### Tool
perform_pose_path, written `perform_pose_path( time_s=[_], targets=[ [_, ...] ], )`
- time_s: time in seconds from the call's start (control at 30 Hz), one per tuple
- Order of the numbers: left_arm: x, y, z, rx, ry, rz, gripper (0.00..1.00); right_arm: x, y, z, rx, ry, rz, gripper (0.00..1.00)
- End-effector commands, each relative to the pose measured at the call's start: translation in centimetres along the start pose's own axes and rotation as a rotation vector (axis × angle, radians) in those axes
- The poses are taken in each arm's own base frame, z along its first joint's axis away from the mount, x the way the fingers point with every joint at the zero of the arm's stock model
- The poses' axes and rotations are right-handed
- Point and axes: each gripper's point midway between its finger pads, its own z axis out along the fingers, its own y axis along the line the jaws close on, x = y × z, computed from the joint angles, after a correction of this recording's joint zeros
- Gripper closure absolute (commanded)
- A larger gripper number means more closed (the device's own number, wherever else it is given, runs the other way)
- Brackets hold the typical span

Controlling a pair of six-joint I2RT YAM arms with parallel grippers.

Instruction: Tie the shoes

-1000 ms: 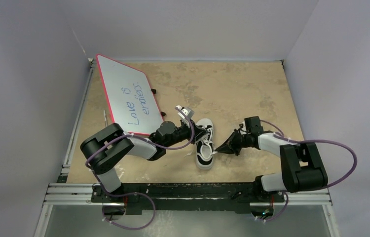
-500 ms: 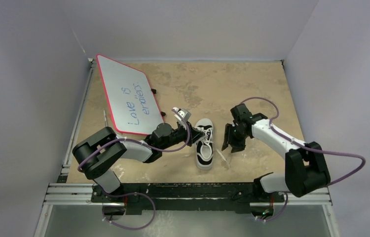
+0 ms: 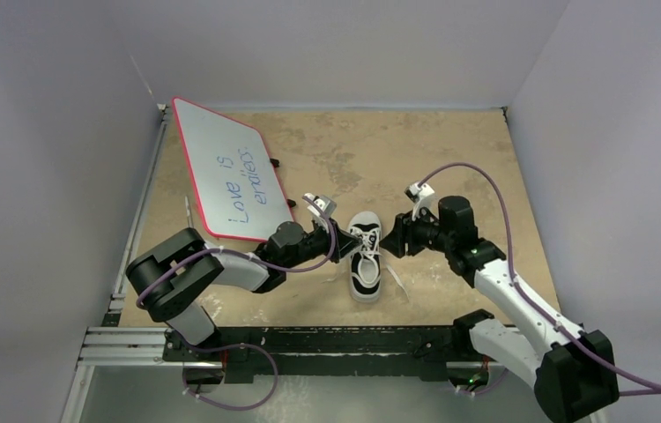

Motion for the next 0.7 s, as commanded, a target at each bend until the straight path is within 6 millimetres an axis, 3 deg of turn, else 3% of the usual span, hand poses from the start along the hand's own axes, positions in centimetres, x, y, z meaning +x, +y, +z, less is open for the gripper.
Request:
perform_pose_path(
  time_s=[0.0, 0.2, 0.33, 0.57, 0.67],
  targets=[
    [-2.4, -1.0, -0.2, 0.046, -0.088, -0.026, 1.0, -2.3, 2.8, 0.4, -0.214, -0.201, -0.257, 0.5],
    [-2.6, -1.0, -0.1, 0.058, -0.088, -0.039, 1.0, 0.5, 3.0, 2.5, -0.314, -0.093, -0.193, 0.59],
    [-2.7, -0.9, -0.1, 0.06, -0.082, -0.039, 1.0, 0.2, 2.5, 3.1, -0.286, -0.122, -0.152, 0.61],
    [-2.7, -1.0, 0.1, 0.068, -0.078, -0.043, 1.0, 2.0, 1.8, 4.1, -0.281, -0.03, -0.101, 0.72],
    [-2.7, -0.9, 0.2, 0.07, -0.074, -0.046, 1.0, 1.4, 1.6, 3.8, -0.246, -0.057, -0.075, 0.74]
  ],
)
